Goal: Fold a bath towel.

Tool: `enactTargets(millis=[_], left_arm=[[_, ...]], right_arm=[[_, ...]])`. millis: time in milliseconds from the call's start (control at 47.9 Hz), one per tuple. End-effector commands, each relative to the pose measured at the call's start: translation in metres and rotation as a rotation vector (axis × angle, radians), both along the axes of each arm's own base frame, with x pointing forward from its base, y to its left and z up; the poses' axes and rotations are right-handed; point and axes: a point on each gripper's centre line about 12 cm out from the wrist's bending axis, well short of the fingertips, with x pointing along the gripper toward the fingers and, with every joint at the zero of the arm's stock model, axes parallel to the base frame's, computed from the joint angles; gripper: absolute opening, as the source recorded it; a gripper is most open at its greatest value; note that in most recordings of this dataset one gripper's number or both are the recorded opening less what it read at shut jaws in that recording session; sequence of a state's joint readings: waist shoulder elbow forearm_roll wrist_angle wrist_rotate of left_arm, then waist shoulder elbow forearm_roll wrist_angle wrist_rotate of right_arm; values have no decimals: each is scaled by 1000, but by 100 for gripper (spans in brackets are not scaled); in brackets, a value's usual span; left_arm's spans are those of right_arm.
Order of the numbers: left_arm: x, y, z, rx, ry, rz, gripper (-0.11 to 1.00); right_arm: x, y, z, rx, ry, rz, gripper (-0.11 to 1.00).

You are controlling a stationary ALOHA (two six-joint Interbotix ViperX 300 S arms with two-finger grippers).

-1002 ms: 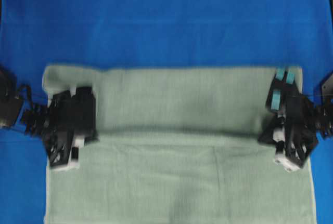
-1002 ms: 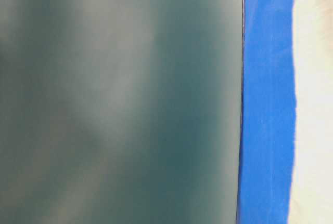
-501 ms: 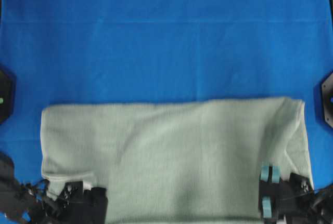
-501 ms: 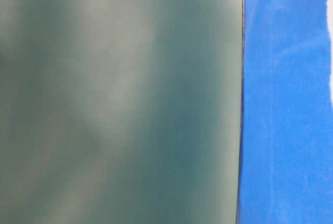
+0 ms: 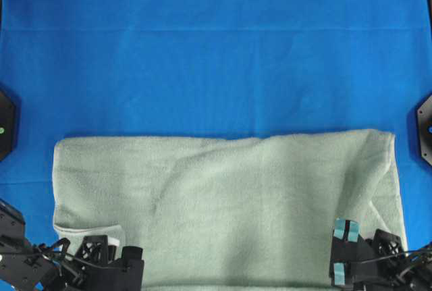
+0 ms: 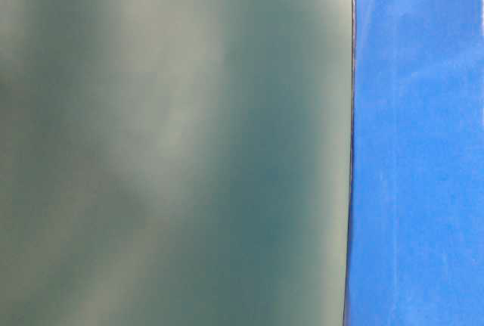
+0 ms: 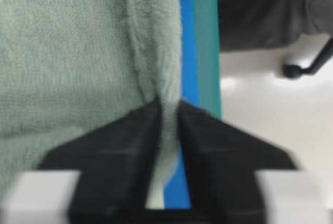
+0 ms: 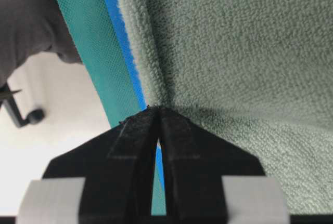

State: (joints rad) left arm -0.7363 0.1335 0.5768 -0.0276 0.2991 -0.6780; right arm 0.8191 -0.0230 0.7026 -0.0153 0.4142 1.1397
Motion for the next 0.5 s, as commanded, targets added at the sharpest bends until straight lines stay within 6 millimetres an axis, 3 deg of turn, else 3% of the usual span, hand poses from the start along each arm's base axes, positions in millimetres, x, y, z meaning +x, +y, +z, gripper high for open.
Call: enactTargets(millis=[0,83,188,313,480], left_arm=[[4,-3,11,-21,-27,0,29],[6,0,12,-20,-28,5,54],[8,5,22,-19,-43,3,80],[7,20,53,-10,-66,3,78],[1,54,102,44,-146,-46,77]], right_arm=[[3,3,8,14,-21,5,2],[6,1,9,3,-35,10,5],[7,-2,12,-31,-42,27,37],[8,-13,37,-93,-76,50,66],[11,-47,77,-217,-162,41,64]])
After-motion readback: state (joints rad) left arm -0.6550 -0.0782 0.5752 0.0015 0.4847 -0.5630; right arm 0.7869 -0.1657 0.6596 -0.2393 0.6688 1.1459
